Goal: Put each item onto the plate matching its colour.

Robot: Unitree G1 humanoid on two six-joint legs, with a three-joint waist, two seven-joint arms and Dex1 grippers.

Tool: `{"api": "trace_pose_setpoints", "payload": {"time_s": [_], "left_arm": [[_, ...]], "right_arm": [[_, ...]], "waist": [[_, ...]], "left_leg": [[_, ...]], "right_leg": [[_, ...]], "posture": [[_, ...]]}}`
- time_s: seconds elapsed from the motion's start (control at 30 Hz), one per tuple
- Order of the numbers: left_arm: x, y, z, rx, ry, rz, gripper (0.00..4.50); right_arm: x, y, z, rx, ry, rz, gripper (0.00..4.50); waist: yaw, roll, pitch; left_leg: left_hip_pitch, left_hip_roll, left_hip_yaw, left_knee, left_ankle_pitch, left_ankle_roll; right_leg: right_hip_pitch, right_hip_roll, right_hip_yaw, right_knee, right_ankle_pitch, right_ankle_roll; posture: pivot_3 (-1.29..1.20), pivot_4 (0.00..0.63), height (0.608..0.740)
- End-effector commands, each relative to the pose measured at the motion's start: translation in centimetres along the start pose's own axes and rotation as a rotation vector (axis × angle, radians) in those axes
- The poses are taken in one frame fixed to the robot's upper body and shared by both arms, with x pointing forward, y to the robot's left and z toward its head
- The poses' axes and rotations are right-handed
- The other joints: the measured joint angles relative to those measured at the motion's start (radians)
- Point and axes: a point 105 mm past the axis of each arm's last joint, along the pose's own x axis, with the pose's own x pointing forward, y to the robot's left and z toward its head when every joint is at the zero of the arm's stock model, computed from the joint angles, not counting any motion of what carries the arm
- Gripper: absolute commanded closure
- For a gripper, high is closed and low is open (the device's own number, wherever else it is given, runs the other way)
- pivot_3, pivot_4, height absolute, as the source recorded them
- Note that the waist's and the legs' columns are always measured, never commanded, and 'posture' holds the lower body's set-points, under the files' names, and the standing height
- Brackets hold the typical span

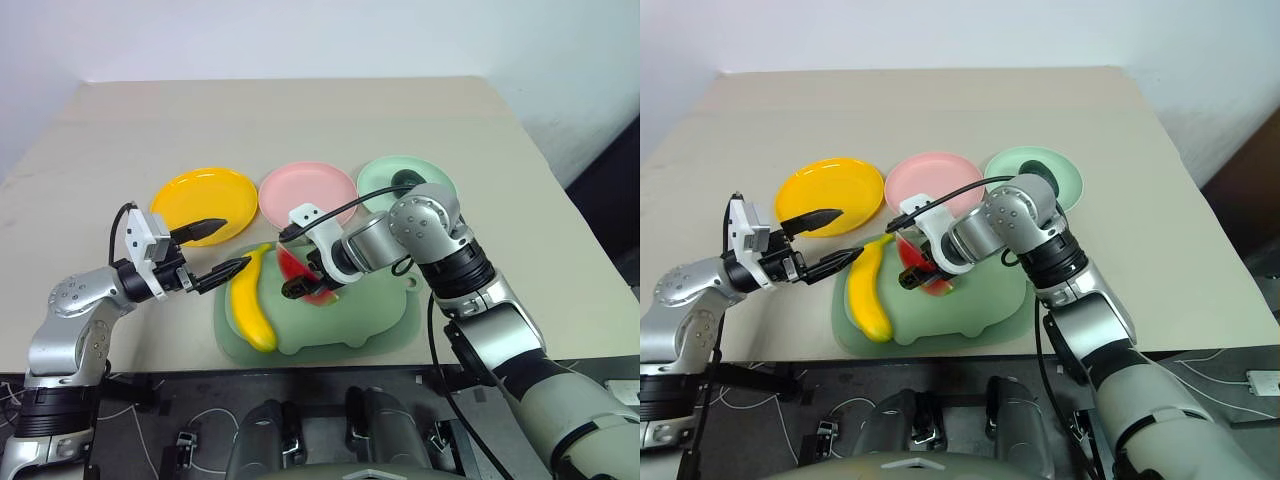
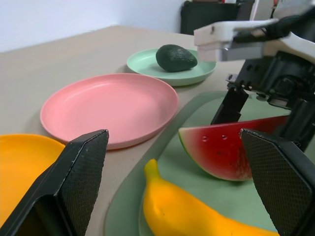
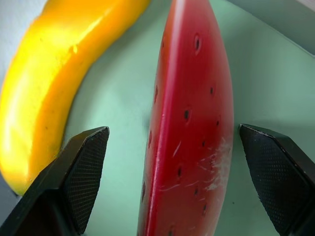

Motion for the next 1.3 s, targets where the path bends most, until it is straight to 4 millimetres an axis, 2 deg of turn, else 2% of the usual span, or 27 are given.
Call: {"api": "trace_pose_setpoints", "payload": {"time_s": [0.03, 0.13, 0.33, 0.43, 0.53, 0.7, 0.87, 0.97, 1.13, 1.3], "left_arm": [[0.1, 0.0, 0.7, 0.022, -0.031, 0.004, 0.0], [0.1, -0.1, 0.6, 0.021, -0.03, 0.005, 0.0], [0.0, 0.0, 0.6, 0.017, -0.035, 0.017, 0.0], [-0.3, 0.0, 0.6, 0.016, -0.038, 0.027, 0.0], [-0.5, 0.0, 0.6, 0.015, -0.037, 0.038, 0.0], [-0.9, -0.1, 0.5, 0.016, -0.033, 0.053, 0.0], [-1.0, 0.0, 0.6, 0.03, -0.03, 0.07, 0.0], [-1.0, -0.1, 0.7, 0.027, -0.034, 0.072, 0.0], [-1.1, -0.1, 0.6, 0.027, -0.041, 0.08, 0.0], [-1.5, 0.0, 0.3, 0.026, -0.038, 0.088, 0.0]], "right_arm": [[0.5, 0.8, -0.6, -0.033, 0.035, 0.037, 1.24], [0.6, 0.9, -0.6, -0.049, 0.037, 0.037, 2.21], [0.0, 0.9, 0.0, -0.083, 0.002, 0.039, 2.28], [-3.2, 0.2, 4.5, -0.094, -0.241, 0.052, 2.28], [-4.7, -1.5, 6.7, -0.1, -0.351, -0.005, 2.28], [-3.9, -5.9, 9.0, -0.026, -0.449, -0.1, 2.28], [-1.3, -9.8, 9.2, -0.011, -0.448, -0.23, 2.28], [-0.2, -10.4, 9.1, 0.0, -0.442, -0.257, 2.28], [0.9, -10.3, 8.9, -0.022, -0.431, -0.266, 2.28], [0.7, -9.7, 9.6, -0.058, -0.445, -0.237, 0.62]], "waist": [[0.0, 0.0, 0.0], [-0.001, 0.0, 0.0], [-0.001, 0.0, 0.0], [0.0, 0.0, 0.0], [0.0, 0.001, 0.001], [-0.001, 0.0, 0.0], [-0.007, 0.0, 0.001], [-0.016, 0.0, 0.001], [-0.026, 0.0, 0.001], [-0.026, 0.001, 0.001]], "left_leg": [[0.0, 0.0, 0.0, 0.0, 0.0, 0.0], [0.0, 0.0, 0.0, -0.001, 0.0, 0.0], [0.0, 0.0, 0.0, -0.003, 0.001, -0.002], [-0.001, 0.0, 0.0, -0.004, 0.001, -0.002], [-0.002, 0.0, 0.001, -0.004, 0.001, -0.002], [-0.001, 0.0, 0.001, -0.005, 0.002, -0.003], [-0.002, 0.0, 0.004, -0.005, 0.002, -0.003], [-0.002, 0.0, 0.004, -0.007, 0.002, -0.004], [-0.001, 0.0, 0.004, -0.008, 0.003, -0.005], [-0.001, 0.0, 0.003, -0.008, 0.003, -0.005]], "right_leg": [[0.0, 0.0, 0.0, 0.0, 0.0, 0.0], [-0.001, 0.0, 0.0, -0.001, 0.0, 0.0], [-0.002, 0.0, 0.0, -0.001, 0.0, 0.0], [-0.002, 0.0, 0.0, -0.001, 0.0, 0.0], [-0.004, 0.0, 0.0, -0.001, 0.001, 0.001], [-0.004, 0.001, 0.0, -0.001, 0.0, 0.0], [-0.006, 0.002, 0.0, 0.0, 0.001, 0.002], [-0.006, 0.002, 0.0, 0.001, 0.001, 0.002], [-0.006, 0.002, 0.0, 0.001, 0.001, 0.002], [-0.006, 0.002, 0.001, 0.001, 0.001, 0.002]], "posture": [[0.0, 0.15, 0.696], [0.0, 0.15, 0.696], [0.0, 0.15, 0.696], [0.0, 0.15, 0.696], [0.0, 0.15, 0.696], [0.0, 0.15, 0.696], [0.0, 0.15, 0.696], [0.0, 0.15, 0.696], [0.0, 0.15, 0.696], [0.0, 0.15, 0.696]]}}
